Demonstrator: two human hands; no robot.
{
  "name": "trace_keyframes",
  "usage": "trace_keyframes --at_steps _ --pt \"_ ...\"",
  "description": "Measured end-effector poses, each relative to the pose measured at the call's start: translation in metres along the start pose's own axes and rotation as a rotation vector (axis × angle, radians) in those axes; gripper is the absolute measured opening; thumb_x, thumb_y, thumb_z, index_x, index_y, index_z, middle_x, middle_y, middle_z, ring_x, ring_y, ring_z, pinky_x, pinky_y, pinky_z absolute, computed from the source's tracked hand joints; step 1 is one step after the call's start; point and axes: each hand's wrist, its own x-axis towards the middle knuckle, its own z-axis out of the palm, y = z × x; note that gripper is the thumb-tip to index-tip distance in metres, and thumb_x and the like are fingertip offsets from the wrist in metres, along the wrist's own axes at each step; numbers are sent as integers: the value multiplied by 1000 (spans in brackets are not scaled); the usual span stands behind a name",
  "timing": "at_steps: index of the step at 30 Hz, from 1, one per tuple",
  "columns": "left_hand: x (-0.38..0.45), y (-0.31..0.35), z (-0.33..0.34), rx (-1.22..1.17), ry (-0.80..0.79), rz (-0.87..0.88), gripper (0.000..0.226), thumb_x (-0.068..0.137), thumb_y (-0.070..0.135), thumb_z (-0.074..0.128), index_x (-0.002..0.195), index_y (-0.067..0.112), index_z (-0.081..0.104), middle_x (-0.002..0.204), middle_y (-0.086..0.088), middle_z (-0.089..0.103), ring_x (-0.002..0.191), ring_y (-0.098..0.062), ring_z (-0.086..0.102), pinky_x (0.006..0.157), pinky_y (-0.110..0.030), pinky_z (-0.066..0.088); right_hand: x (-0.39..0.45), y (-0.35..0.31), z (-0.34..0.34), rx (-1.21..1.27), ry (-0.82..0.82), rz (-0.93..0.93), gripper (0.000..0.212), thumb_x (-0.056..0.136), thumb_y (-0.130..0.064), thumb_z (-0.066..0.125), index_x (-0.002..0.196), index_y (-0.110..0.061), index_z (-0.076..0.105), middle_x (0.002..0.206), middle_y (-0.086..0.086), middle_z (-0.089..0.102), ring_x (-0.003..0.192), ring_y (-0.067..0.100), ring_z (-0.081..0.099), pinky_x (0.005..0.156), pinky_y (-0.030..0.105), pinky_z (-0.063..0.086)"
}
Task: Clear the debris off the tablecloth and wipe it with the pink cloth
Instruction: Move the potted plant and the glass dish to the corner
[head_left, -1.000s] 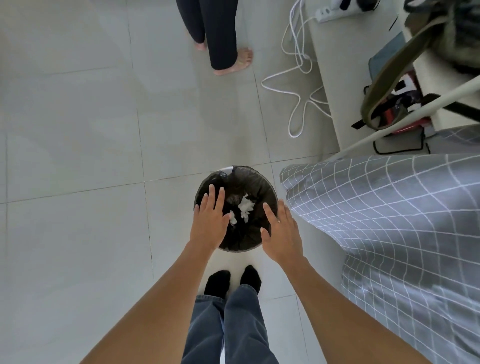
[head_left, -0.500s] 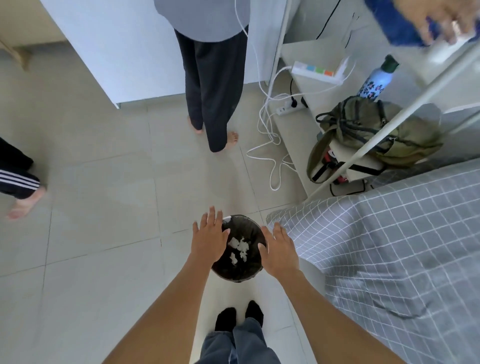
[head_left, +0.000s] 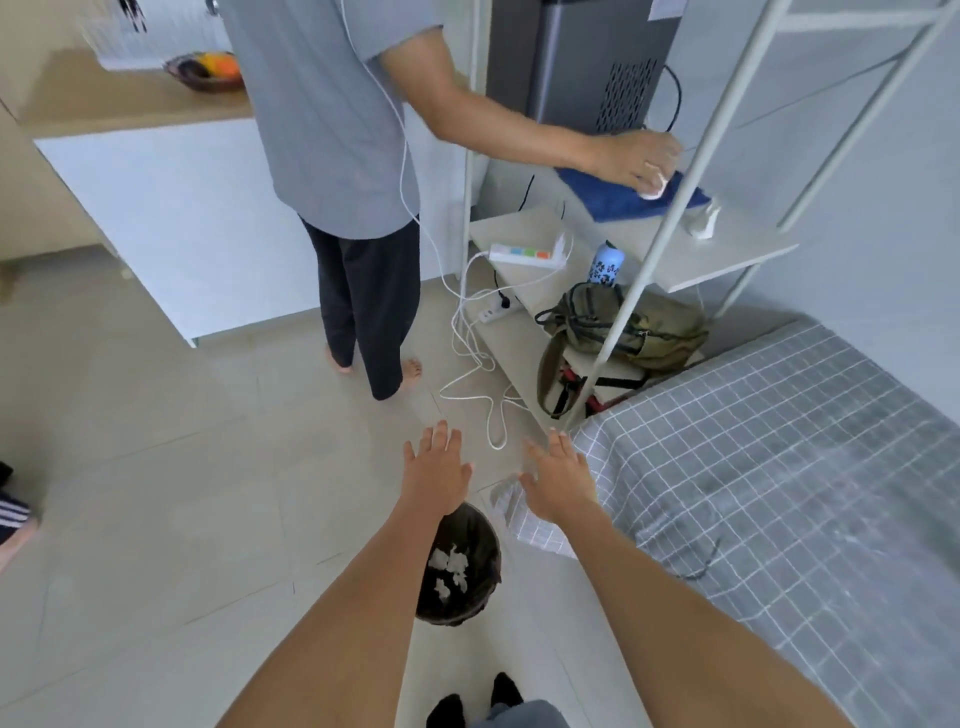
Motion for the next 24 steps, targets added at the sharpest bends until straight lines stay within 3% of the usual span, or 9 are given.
trace_keyframes --at_steps 11,24 --pt "12 103 -48 47 45 283 58 102 37 25 152 13 8 160 -10 -3 147 -26 -2 116 -49 8 -61 88 -31 79 109 270 57 102 -40 37 153 -24 16 161 12 5 149 30 2 119 47 8" --pt "-34 316 -25 243 -9 581 59 102 38 26 152 13 7 160 -10 -2 147 -28 1 117 -52 11 -205 259 -28 203 186 610 54 103 -38 37 152 -23 19 161 13 5 149 30 4 119 47 11"
